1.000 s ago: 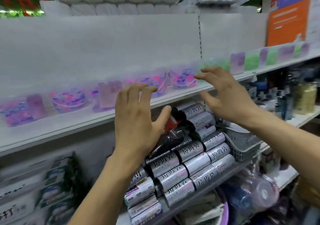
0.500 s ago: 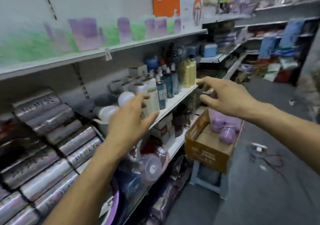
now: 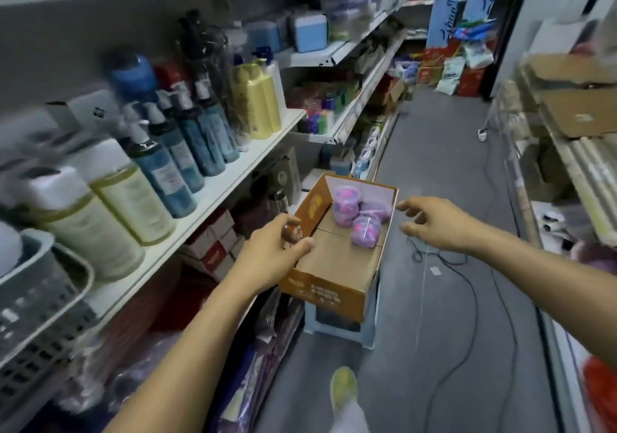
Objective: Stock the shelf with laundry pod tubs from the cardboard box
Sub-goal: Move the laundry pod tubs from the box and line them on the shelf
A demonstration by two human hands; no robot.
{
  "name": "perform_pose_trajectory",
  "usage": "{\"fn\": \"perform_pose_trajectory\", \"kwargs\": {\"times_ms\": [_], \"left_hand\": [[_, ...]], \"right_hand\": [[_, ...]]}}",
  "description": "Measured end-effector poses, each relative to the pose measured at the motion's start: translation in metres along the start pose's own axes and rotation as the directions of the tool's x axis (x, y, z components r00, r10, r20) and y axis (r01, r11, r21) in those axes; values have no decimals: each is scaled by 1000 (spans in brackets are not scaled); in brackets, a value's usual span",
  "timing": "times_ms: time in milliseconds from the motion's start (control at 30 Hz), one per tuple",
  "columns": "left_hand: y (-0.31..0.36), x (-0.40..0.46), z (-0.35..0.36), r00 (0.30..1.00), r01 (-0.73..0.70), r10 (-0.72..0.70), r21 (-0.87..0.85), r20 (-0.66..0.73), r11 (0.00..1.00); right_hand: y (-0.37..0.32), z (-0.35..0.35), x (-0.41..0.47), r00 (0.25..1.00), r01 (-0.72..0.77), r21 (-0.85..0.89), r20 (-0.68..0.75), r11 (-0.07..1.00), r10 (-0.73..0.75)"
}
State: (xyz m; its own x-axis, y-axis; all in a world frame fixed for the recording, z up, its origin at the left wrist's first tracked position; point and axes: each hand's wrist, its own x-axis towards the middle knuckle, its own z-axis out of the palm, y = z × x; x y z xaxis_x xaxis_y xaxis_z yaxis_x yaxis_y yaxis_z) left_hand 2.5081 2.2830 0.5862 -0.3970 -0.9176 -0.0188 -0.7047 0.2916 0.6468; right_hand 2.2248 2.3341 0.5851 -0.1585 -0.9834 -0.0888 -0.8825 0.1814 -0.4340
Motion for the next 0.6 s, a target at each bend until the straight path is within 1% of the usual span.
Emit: {"fn": "perform_pose_trajectory", "kwargs": {"times_ms": [133, 233, 333, 400, 433, 533, 600], "left_hand": [[-14, 89, 34, 991, 106, -87, -209, 100, 972], [-25, 167, 58, 964, 236, -171, -352, 206, 906], [-43, 249, 83, 915, 382, -276, -407, 296, 830], [-59, 300, 107, 885, 448, -329, -413, 329, 793], [-70, 325, 122, 874, 468, -346, -393, 342, 792], [-100, 387, 165, 833, 457, -347, -182, 431, 871], [-118, 423, 187, 820, 470, -367, -152, 439, 869]], "right_hand": [[35, 19, 80, 998, -44, 66, 43, 997, 41], [60, 34, 155, 993, -91, 79, 75, 993, 85], [83, 55, 232, 976, -160, 105, 166, 982, 141], [97, 73, 281, 963, -187, 88, 215, 978, 165], [104, 84, 303, 954, -197, 66, 244, 978, 176], [123, 122, 359, 914, -248, 14, 334, 969, 229], [136, 149, 386, 885, -275, -28, 384, 961, 264]]}}
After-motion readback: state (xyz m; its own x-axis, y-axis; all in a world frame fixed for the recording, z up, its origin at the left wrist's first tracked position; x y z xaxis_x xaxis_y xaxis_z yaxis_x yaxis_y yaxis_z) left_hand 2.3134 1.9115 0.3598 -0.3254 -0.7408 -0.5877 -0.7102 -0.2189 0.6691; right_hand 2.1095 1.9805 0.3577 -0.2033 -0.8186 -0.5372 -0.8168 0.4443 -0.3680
